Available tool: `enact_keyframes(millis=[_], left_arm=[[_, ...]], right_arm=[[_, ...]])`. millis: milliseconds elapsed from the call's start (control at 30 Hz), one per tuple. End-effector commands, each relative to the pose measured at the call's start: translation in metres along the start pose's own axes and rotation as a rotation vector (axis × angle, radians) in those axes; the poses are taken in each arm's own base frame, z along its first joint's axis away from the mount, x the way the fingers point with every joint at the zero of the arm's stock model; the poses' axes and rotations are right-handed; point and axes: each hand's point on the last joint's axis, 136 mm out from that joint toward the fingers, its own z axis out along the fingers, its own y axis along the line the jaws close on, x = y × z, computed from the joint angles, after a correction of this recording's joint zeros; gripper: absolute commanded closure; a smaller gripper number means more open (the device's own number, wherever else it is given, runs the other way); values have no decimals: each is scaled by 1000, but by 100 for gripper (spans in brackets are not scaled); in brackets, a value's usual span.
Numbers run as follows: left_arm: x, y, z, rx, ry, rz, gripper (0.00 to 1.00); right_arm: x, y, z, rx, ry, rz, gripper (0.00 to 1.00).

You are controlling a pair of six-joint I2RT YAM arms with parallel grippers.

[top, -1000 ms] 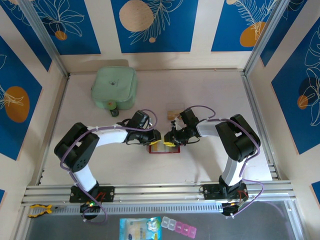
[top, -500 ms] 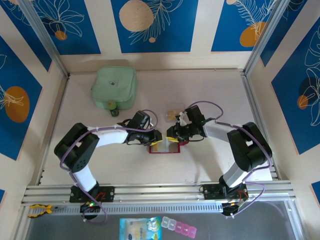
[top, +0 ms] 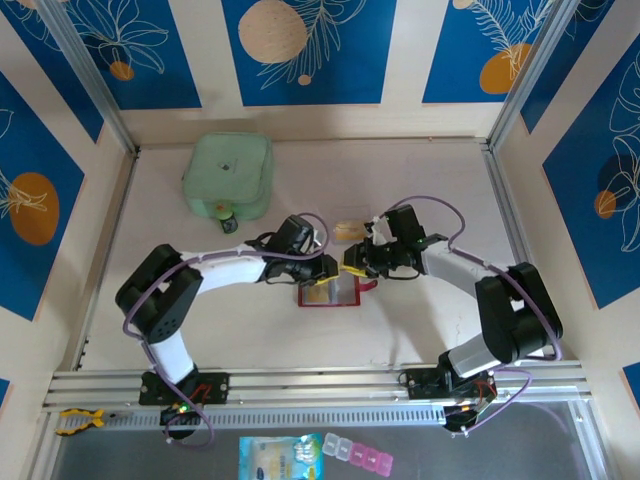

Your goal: Take the credit cards out of the card holder

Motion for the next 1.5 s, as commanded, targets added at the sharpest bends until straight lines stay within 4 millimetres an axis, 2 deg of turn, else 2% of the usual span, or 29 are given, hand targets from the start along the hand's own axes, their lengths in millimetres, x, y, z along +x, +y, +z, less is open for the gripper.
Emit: enact_keyframes(millis=[0, 200, 433, 600, 867, 1100, 1267, 1467], left_arm=[[5, -5, 10, 0, 39, 1, 72], [6, -8, 23, -2, 62, 7, 69], [8, -2, 37, -8, 84, -3, 69], [9, -3, 40, -2, 87, 0, 69], [2, -16, 24, 22, 48, 40, 53], [-6, -16, 3, 29, 1, 47, 52], [-9, 2, -14, -3, -32, 36, 56], [-7, 34, -32, -67, -62, 3, 63]], right_arm=[[9, -5, -9, 10, 8, 9, 69], [10, -11, -19, 13, -12, 20, 69], [13, -17, -26, 21, -27, 34, 67], [12, -17, -29, 25, -35, 34, 66], [12, -16, -28, 24, -33, 40, 65], [12, -11, -21, 31, -16, 31, 65], [12, -8, -10, 46, 8, 21, 66], [16, -6, 11, 78, 52, 2, 67]])
